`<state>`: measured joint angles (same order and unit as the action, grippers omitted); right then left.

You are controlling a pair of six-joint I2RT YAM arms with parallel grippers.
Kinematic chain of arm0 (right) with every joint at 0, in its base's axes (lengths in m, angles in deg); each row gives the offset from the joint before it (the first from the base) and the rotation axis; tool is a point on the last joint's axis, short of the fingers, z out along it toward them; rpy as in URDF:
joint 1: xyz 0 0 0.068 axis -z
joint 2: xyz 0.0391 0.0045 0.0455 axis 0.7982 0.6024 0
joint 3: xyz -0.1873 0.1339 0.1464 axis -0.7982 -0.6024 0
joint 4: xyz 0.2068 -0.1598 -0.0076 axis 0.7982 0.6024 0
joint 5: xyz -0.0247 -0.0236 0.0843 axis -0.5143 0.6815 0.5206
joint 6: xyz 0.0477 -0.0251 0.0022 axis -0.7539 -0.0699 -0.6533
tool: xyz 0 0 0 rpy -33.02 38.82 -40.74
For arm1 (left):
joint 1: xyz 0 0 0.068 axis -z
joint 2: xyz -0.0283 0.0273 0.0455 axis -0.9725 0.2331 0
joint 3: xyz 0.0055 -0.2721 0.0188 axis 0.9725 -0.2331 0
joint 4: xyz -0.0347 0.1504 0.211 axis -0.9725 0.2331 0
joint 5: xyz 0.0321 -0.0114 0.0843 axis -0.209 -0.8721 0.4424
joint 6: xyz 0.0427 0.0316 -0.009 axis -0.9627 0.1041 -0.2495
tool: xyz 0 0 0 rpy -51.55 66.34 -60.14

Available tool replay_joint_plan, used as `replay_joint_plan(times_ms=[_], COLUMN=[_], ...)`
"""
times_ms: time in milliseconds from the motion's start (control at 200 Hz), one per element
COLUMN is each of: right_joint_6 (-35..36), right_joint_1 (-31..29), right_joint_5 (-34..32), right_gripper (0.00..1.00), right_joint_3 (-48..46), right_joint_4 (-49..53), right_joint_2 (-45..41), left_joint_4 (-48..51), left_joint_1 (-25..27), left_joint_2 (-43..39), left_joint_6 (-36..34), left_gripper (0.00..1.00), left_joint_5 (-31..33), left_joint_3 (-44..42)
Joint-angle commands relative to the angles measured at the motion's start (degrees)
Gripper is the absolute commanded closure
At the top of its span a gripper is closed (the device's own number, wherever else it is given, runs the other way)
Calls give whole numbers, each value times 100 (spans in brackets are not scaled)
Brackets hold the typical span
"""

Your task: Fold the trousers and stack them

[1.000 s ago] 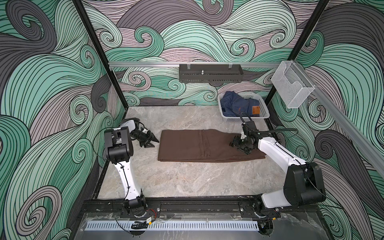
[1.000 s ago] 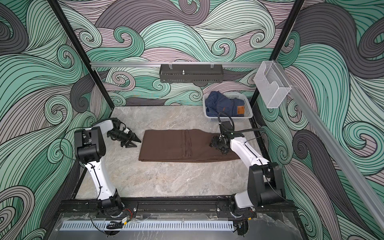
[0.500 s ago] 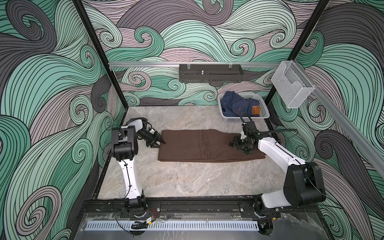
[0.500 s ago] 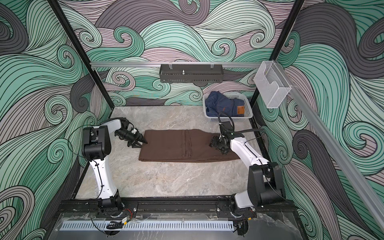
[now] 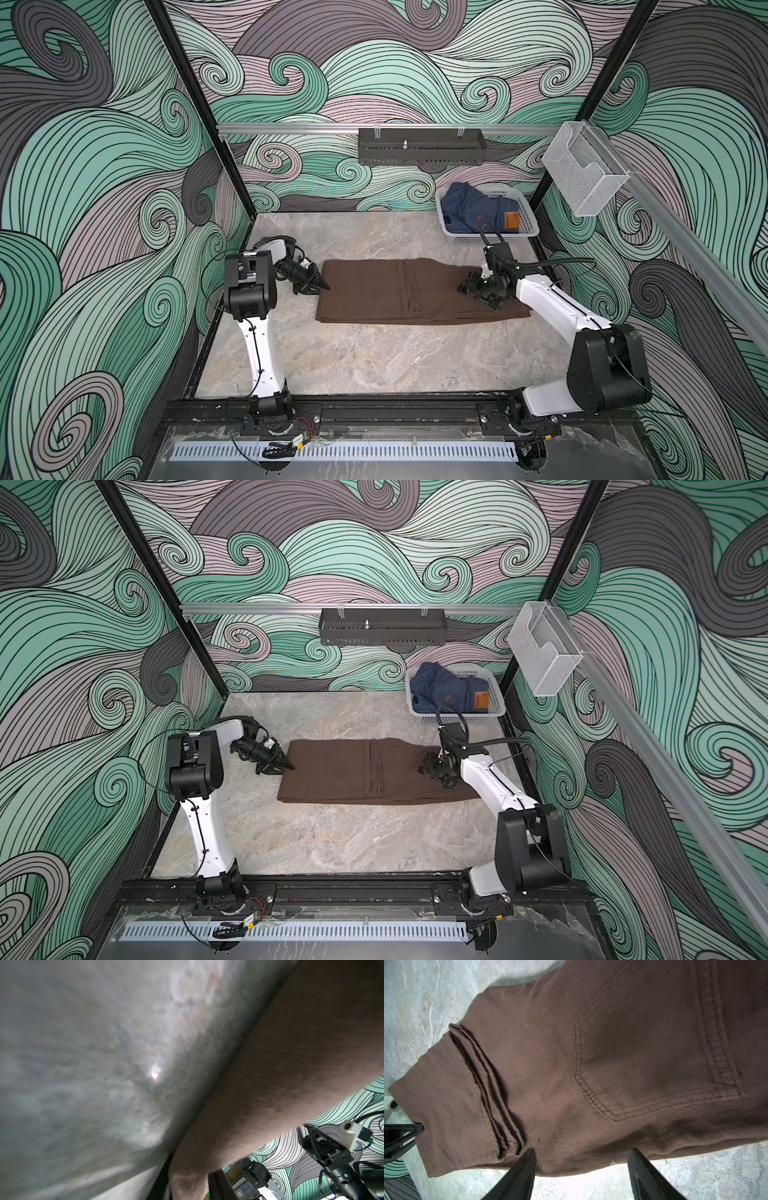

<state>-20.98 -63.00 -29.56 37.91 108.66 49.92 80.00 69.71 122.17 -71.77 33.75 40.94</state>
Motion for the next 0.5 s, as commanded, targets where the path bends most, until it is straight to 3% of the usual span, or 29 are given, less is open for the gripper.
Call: replay_joint_plan(times_ms=[0, 155, 320, 495], right_joint_6=[-53, -58, -82, -135], right_joint_1=[13, 10, 11, 13], right_joint_5=[3, 11, 11, 44], right_gripper=[29, 29, 29, 29], right_joint_3=[-66, -46, -42, -30], right_joint_4=[40, 70, 74, 79], right_joint_2=[-80, -83, -55, 8], left_joint_4=[41, -1, -65, -71], left_joint_1=[91, 129, 132, 136], left_joint_2=[145, 95, 46, -25], left_joint_6=[3, 13, 99, 180], left_gripper=[76, 83, 100, 100], left_joint_5=[-173, -219, -112, 154], left_joint_3=[47, 44, 6, 1])
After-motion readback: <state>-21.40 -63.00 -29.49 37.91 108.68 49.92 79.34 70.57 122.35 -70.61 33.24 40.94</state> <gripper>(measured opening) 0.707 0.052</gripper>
